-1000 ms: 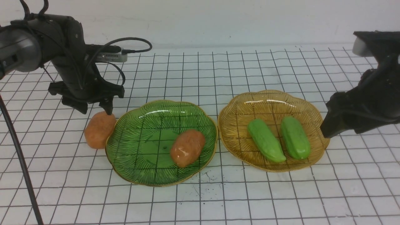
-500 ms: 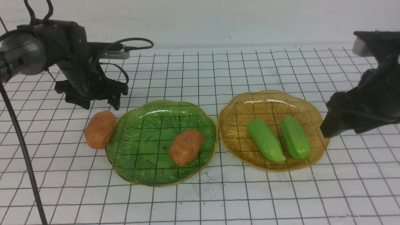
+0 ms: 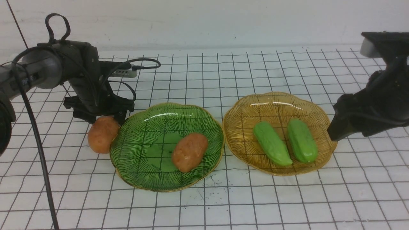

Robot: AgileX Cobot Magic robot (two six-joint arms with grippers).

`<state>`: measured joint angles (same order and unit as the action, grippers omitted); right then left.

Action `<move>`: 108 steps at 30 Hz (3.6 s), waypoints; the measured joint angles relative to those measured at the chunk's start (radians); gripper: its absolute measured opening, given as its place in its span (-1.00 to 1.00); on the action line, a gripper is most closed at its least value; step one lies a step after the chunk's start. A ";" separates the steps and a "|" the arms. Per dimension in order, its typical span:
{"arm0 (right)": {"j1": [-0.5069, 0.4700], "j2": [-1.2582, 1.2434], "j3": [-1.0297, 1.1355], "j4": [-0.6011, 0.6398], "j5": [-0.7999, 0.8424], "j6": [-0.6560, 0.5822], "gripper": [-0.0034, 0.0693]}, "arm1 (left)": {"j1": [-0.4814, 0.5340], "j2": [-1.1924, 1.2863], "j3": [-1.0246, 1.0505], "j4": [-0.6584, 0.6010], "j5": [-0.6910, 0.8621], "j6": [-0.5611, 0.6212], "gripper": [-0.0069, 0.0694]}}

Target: Put different types of vegetables on the plate.

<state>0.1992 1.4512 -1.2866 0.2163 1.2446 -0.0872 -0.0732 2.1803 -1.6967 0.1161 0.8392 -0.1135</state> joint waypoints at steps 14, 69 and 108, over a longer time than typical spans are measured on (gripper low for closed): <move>-0.001 0.000 0.000 0.000 0.000 0.000 0.43 | 0.000 -0.119 -0.148 0.116 0.190 0.017 -0.83; -0.001 0.000 0.000 0.002 0.000 0.000 0.43 | -0.001 0.051 -0.214 0.060 0.387 -0.243 0.34; -0.001 -0.386 0.262 0.020 -0.001 -0.043 -0.35 | -0.258 0.008 -0.319 -0.149 0.392 -0.031 0.86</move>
<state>0.1985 1.0649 -1.0244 0.2365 1.2435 -0.1305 -0.3308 2.1887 -2.0159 -0.0333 1.2309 -0.1442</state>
